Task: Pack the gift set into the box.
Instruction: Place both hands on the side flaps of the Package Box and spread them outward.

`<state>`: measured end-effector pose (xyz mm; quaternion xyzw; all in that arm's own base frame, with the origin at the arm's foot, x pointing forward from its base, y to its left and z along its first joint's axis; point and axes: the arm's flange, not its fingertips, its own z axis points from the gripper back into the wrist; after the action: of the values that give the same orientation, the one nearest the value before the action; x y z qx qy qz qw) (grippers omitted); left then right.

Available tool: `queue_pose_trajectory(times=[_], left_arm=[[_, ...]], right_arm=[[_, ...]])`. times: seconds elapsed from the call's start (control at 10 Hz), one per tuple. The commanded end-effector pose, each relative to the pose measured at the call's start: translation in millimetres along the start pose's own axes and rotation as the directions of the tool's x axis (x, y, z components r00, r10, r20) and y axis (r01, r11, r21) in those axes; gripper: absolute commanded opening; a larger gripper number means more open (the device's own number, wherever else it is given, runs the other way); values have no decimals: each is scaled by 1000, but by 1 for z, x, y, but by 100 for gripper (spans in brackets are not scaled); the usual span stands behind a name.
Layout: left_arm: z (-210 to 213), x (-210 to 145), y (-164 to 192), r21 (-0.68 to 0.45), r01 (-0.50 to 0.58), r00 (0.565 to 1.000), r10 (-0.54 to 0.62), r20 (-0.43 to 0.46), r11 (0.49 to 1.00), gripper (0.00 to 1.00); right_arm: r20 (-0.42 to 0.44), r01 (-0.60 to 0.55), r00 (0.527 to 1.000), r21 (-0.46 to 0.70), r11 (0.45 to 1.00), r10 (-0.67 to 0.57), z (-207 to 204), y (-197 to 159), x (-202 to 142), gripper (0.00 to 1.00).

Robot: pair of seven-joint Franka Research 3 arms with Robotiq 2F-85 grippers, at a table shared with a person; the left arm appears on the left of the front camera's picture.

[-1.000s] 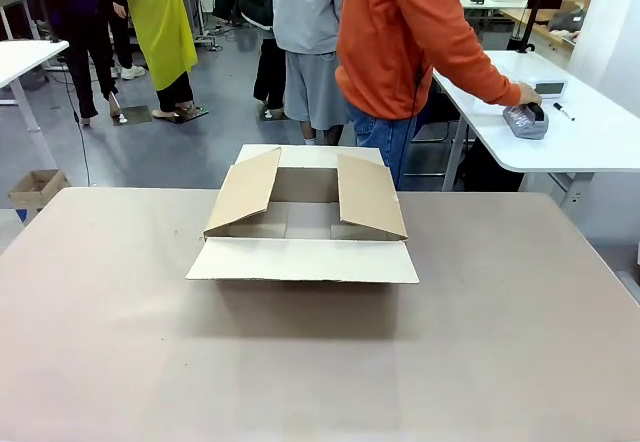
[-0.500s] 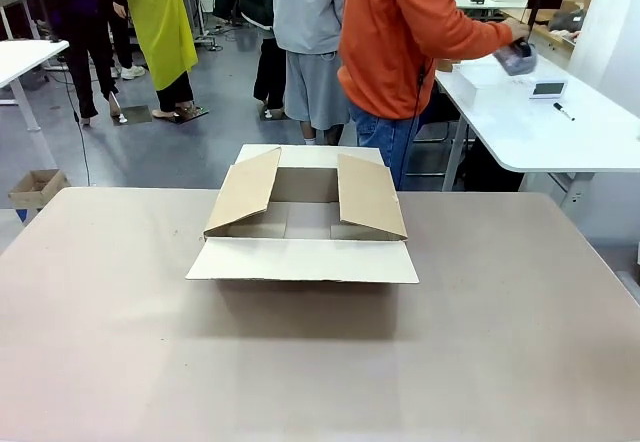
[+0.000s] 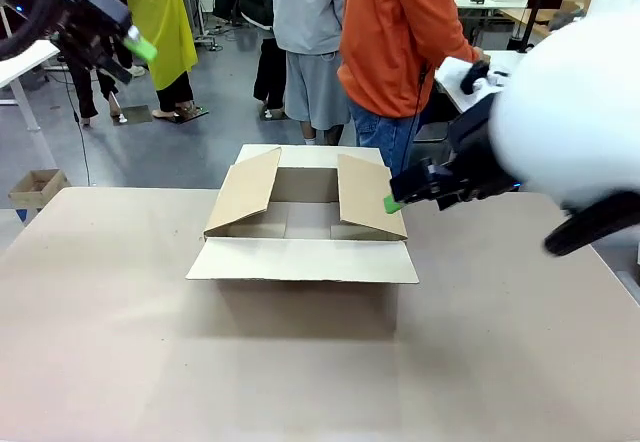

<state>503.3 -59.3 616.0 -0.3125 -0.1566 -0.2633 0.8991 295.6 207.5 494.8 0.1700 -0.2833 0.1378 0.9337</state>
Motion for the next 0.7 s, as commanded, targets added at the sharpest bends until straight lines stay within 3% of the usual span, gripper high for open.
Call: queue_pose_trajectory(times=[0.0,0.6], left_arm=[[13,-3,9,-26,-43,995,45,88,999,100],[13,-3,9,-26,-43,995,45,88,999,100]], right_arm=[[-43,19,999,65,998,-16,16,-8,1,100],[-43,19,999,65,998,-16,16,-8,1,100]])
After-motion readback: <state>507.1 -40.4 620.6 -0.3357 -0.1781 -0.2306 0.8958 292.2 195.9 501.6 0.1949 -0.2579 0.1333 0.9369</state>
